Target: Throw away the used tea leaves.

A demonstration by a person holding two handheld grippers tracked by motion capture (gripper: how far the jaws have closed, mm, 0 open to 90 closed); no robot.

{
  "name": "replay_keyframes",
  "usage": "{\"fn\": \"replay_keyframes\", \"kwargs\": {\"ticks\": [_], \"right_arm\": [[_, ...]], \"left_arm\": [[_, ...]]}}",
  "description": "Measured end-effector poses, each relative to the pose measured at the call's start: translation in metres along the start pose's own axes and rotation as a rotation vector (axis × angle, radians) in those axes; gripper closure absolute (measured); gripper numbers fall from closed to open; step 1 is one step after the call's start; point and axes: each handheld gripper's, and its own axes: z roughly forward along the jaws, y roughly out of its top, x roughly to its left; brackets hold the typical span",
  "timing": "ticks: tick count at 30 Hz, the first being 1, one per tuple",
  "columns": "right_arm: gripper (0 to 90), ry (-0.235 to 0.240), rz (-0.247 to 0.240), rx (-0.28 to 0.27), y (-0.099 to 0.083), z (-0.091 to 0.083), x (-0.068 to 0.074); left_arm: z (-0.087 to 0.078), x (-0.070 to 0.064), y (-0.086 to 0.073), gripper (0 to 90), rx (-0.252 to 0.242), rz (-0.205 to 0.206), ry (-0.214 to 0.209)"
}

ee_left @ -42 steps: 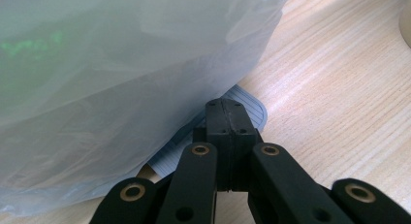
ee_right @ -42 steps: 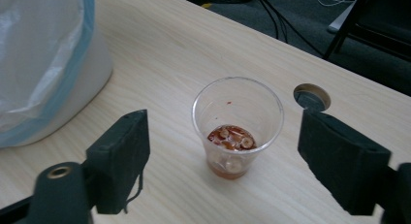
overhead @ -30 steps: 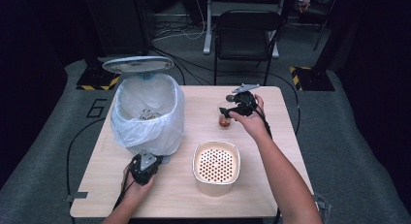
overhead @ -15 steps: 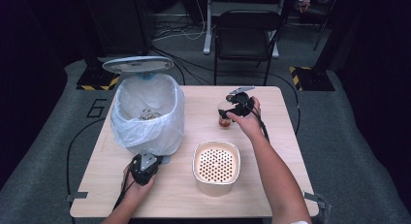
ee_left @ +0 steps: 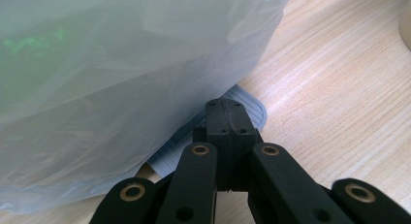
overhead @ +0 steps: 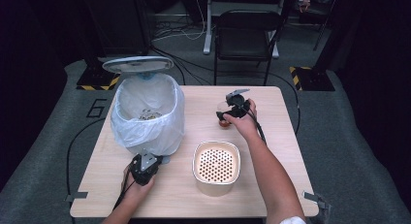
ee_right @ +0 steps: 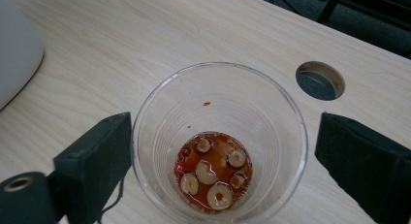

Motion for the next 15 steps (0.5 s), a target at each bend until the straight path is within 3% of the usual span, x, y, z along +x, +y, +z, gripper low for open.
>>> {"fn": "replay_keyframes", "kwargs": {"ticks": [4, 13, 15], "right_arm": [[20.9, -0.003, -0.013, 0.016, -0.001, 0.003, 0.002], [23.1, -0.002, -0.056, 0.041, -0.008, -0.010, 0.000], [23.3, 0.005, -0.047, 0.031, -0.019, -0.020, -0.003]], "left_arm": [[0.000, 0.000, 0.000, 90.0, 0.000, -0.004, -0.003], [0.000, 0.000, 0.000, 90.0, 0.000, -0.003, 0.001], [0.000, 0.000, 0.000, 90.0, 0.000, -0.001, 0.001]]}}
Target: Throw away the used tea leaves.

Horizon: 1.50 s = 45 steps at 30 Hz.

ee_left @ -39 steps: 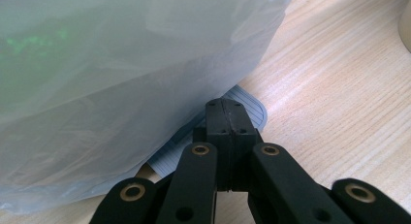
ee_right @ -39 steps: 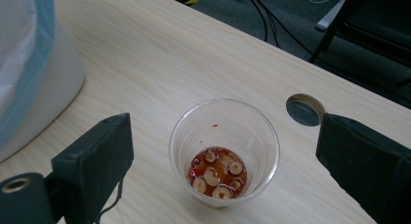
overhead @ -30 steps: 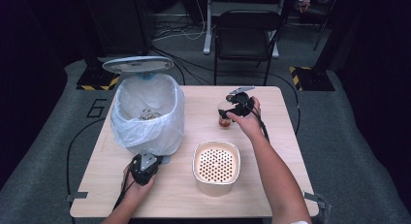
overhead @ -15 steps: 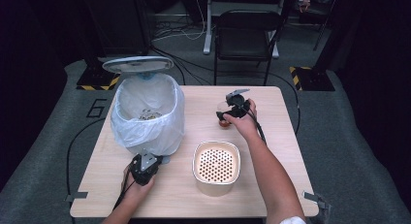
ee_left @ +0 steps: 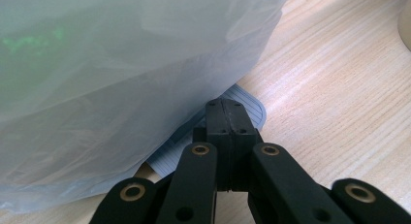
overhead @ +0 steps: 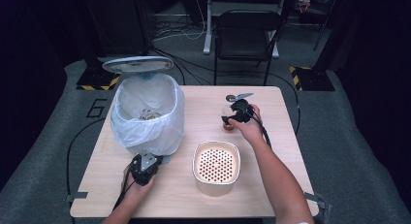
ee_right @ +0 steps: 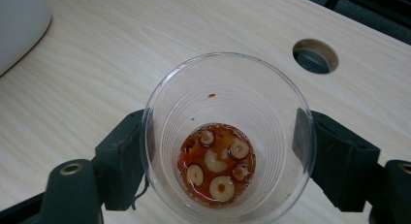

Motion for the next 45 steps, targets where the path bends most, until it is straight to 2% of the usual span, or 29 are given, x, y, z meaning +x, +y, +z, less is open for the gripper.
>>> {"fn": "replay_keyframes", "kwargs": {"ticks": [1, 2, 5, 6, 10, 11, 13, 15, 16, 18, 22, 25, 28, 35, 41, 43, 44, 45], "right_arm": [[23.3, 0.000, 0.000, 0.000, 0.000, 0.000, 0.000], [23.3, 0.004, 0.009, -0.012, -0.011, -0.009, -0.001], [23.4, 0.006, 0.007, -0.015, -0.019, -0.018, -0.003], [23.5, 0.005, 0.007, -0.018, -0.029, -0.027, -0.003], [23.4, 0.007, 0.008, -0.019, -0.046, -0.045, -0.004], [23.4, 0.007, 0.008, -0.019, -0.046, -0.045, -0.004], [23.4, 0.013, 0.012, -0.019, -0.058, -0.058, -0.002], [23.4, 0.015, 0.009, -0.022, -0.062, -0.062, -0.002], [23.4, 0.031, -0.005, -0.022, -0.071, -0.071, -0.002], [23.3, 0.037, 0.010, -0.022, -0.077, -0.076, 0.001], [22.3, 0.044, -0.007, -0.033, -0.088, -0.084, 0.003], [21.3, 0.039, -0.018, -0.038, -0.091, -0.086, 0.005], [16.5, 0.033, -0.006, -0.062, -0.093, -0.084, 0.007], [16.7, 0.035, 0.006, -0.071, -0.097, -0.076, 0.006], [20.5, 0.038, 0.023, -0.077, -0.103, -0.069, 0.006], [23.7, 0.043, 0.014, -0.078, -0.104, -0.067, 0.004], [27.8, 0.061, 0.021, -0.085, -0.104, -0.066, 0.004], [27.8, 0.061, 0.021, -0.085, -0.104, -0.066, 0.004]], "left_arm": [[0.000, 0.000, 0.000, 90.0, 0.000, 0.000, 0.000], [0.000, 0.000, 0.000, 90.0, 0.000, 0.000, -0.001], [0.000, 0.000, 0.000, 90.0, 0.000, 0.000, -0.001], [0.000, 0.000, 0.000, 90.0, 0.000, 0.000, -0.001], [0.000, 0.000, 0.000, 90.0, 0.000, -0.001, -0.002], [0.000, 0.000, 0.000, 90.0, 0.000, -0.001, -0.002], [0.000, 0.000, 0.000, 90.0, 0.000, -0.002, -0.001], [0.000, 0.000, 0.000, 90.0, 0.000, -0.005, -0.003], [0.000, 0.000, 0.000, 90.0, -0.001, -0.005, -0.003], [0.000, 0.000, 0.000, 90.0, -0.001, -0.007, -0.003], [0.000, 0.001, 0.000, 90.0, 0.001, -0.003, -0.004], [0.000, 0.000, 0.000, 90.0, -0.001, -0.005, -0.003], [0.000, 0.000, 0.000, 90.0, -0.006, -0.005, 0.002], [0.000, 0.000, 0.000, 90.0, -0.001, -0.004, -0.003], [0.000, 0.000, 0.000, 90.0, -0.001, -0.005, -0.003], [0.000, 0.000, 0.000, 90.0, 0.000, -0.006, -0.003], [0.000, 0.000, 0.000, 90.0, 0.000, -0.006, -0.003], [0.000, 0.000, 0.000, 90.0, 0.000, -0.006, -0.003]]}}
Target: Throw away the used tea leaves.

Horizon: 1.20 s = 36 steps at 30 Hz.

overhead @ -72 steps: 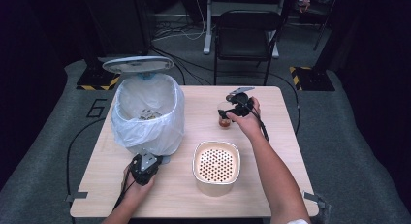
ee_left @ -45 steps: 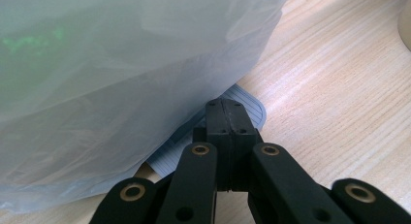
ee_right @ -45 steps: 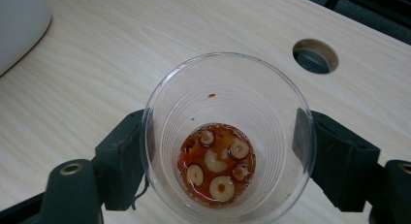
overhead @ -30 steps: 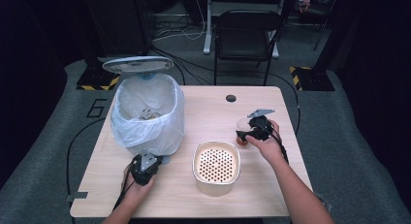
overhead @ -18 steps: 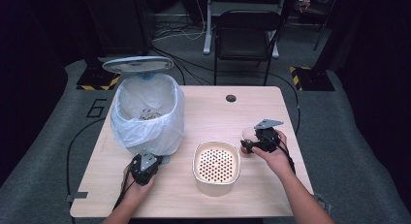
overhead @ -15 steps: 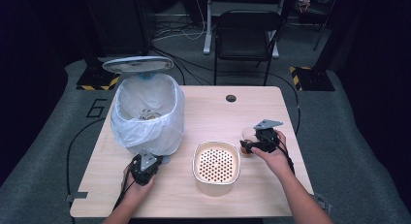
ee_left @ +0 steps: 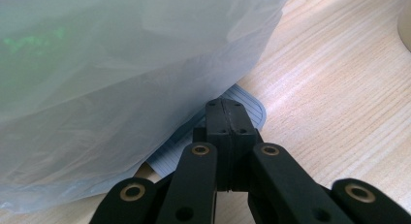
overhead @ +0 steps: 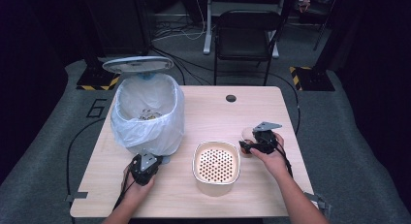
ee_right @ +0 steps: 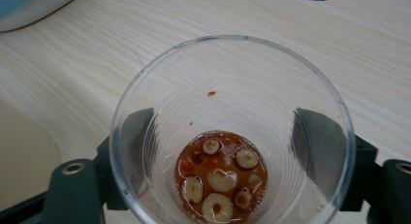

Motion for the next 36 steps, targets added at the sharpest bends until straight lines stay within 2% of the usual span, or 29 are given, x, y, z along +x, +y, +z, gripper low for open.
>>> {"fn": "replay_keyframes", "kwargs": {"ticks": [3, 10, 12, 13, 14, 17, 18, 20, 21, 22, 27, 30, 32, 36], "right_arm": [[34.0, 0.005, -0.021, 0.006, 0.002, -0.001, 0.001], [36.0, 0.015, -0.035, 0.007, 0.015, -0.009, 0.000], [36.4, 0.024, -0.067, -0.003, 0.028, -0.015, -0.002], [36.4, 0.024, -0.067, -0.003, 0.028, -0.015, -0.002], [36.7, 0.035, -0.090, -0.011, 0.038, -0.020, -0.002], [36.7, 0.046, -0.133, -0.027, 0.055, -0.027, -0.001], [36.7, 0.049, -0.133, -0.029, 0.058, -0.029, 0.000], [36.6, 0.058, -0.170, -0.038, 0.068, -0.033, 0.002], [36.6, 0.058, -0.170, -0.038, 0.068, -0.033, 0.002], [36.6, 0.075, -0.179, -0.046, 0.076, -0.036, 0.004], [36.6, 0.114, -0.216, -0.079, 0.092, -0.036, 0.008], [36.8, 0.129, -0.220, -0.067, 0.096, -0.034, 0.010], [36.9, 0.145, -0.250, -0.071, 0.101, -0.030, 0.013], [36.9, 0.161, -0.248, -0.075, 0.104, -0.027, 0.014]], "left_arm": [[0.000, 0.000, 0.000, 90.0, 0.000, 0.001, 0.001], [0.000, 0.000, 0.000, 90.0, 0.000, 0.001, 0.001], [0.000, 0.000, 0.000, 90.0, 0.000, -0.001, 0.000], [0.000, 0.000, 0.000, 90.0, 0.000, -0.001, 0.000], [0.000, 0.000, 0.000, 90.0, -0.001, 0.000, 0.000], [0.000, 0.000, 0.000, 90.0, 0.000, 0.004, 0.001], [0.000, 0.000, 0.000, 90.0, 0.000, 0.003, 0.000], [0.000, 0.000, 0.000, 90.0, -0.001, 0.003, 0.000], [0.000, 0.000, 0.000, 90.0, -0.001, 0.003, 0.000], [0.000, 0.000, 0.000, 90.0, -0.001, 0.000, -0.001], [0.000, 0.000, 0.000, 90.0, -0.006, 0.002, 0.003], [0.000, 0.000, 0.000, 90.0, -0.001, 0.002, 0.001], [0.000, 0.000, 0.000, 90.0, 0.000, -0.001, -0.001], [0.000, 0.000, 0.000, 90.0, 0.000, -0.001, 0.000]]}}
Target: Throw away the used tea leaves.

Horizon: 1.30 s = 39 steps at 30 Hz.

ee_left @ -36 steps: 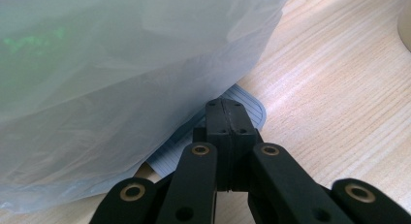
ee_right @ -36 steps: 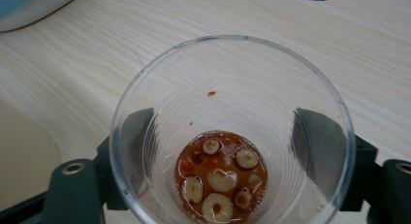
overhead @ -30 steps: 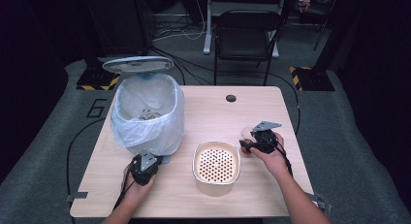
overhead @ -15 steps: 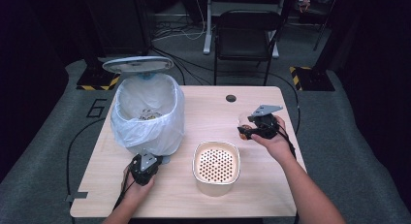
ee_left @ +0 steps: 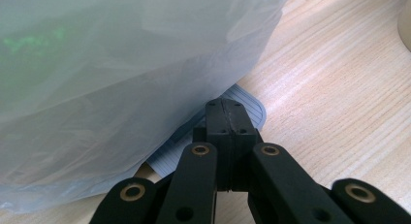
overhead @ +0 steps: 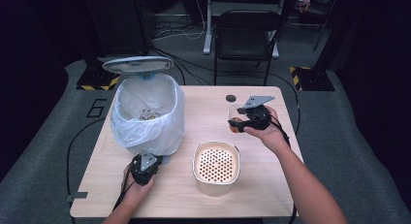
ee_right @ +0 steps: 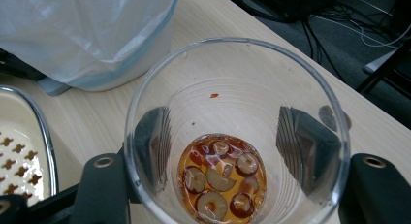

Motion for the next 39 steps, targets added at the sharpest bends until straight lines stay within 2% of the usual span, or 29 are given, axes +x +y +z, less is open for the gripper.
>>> {"fn": "replay_keyframes", "kwargs": {"ticks": [4, 5, 6, 13, 14, 15, 16, 17, 18, 19, 25, 27, 28, 29, 33, 34, 35, 39], "right_arm": [[36.9, 0.017, -0.006, -0.001, 0.002, 0.003, 0.001], [36.9, 0.031, -0.033, -0.015, 0.004, 0.003, 0.003], [36.9, 0.031, -0.033, -0.015, 0.004, 0.003, 0.003], [36.2, 0.051, -0.184, -0.052, 0.014, -0.008, 0.024], [36.2, 0.051, -0.184, -0.052, 0.014, -0.008, 0.024], [36.1, 0.051, -0.227, -0.073, 0.016, -0.012, 0.031], [35.9, 0.049, -0.244, -0.081, 0.017, -0.013, 0.033], [35.9, 0.044, -0.268, -0.092, 0.019, -0.015, 0.036], [35.9, 0.044, -0.268, -0.092, 0.019, -0.015, 0.036], [35.9, 0.040, -0.314, -0.124, 0.020, -0.020, 0.044], [36.3, 0.025, -0.445, -0.145, 0.021, -0.027, 0.064], [36.4, 0.024, -0.459, -0.144, 0.021, -0.027, 0.066], [36.5, 0.022, -0.497, -0.142, 0.021, -0.028, 0.070], [36.5, 0.022, -0.515, -0.141, 0.020, -0.028, 0.072], [36.5, 0.009, -0.558, -0.146, 0.020, -0.028, 0.077], [36.5, 0.000, -0.580, -0.144, 0.019, -0.028, 0.078], [36.5, -0.024, -0.626, -0.141, 0.018, -0.028, 0.081], [36.5, -0.080, -0.718, -0.107, 0.014, -0.026, 0.088]], "left_arm": [[0.000, 0.000, 0.000, 90.0, -0.001, 0.001, 0.000], [0.000, 0.000, 0.000, 90.0, -0.004, 0.002, 0.002], [0.000, 0.000, 0.000, 90.0, -0.004, 0.002, 0.002], [0.000, 0.000, 0.000, 90.0, -0.001, 0.002, 0.003], [0.000, 0.000, 0.000, 90.0, -0.001, 0.002, 0.003], [0.000, 0.000, 0.000, 90.0, 0.000, 0.002, 0.002], [0.000, 0.000, 0.000, 90.0, 0.000, 0.002, 0.002], [0.000, 0.000, 0.000, 90.0, 0.000, 0.003, 0.003], [0.000, 0.000, 0.000, 90.0, 0.000, 0.003, 0.003], [0.000, 0.000, 0.000, 90.0, 0.000, 0.004, 0.004], [0.000, 0.000, 0.000, 90.0, 0.000, 0.006, 0.004], [0.000, 0.000, 0.000, 90.0, 0.000, 0.006, 0.004], [0.000, -0.001, 0.000, 90.0, -0.001, 0.006, 0.006], [0.000, 0.000, 0.000, 90.0, -0.001, 0.006, 0.005], [0.000, 0.000, 0.000, 90.0, 0.000, 0.006, 0.005], [0.000, 0.000, 0.000, 90.0, -0.001, 0.006, 0.005], [0.000, 0.000, 0.000, 90.0, 0.000, 0.005, 0.004], [0.000, 0.000, 0.000, 90.0, 0.000, 0.006, 0.004]]}}
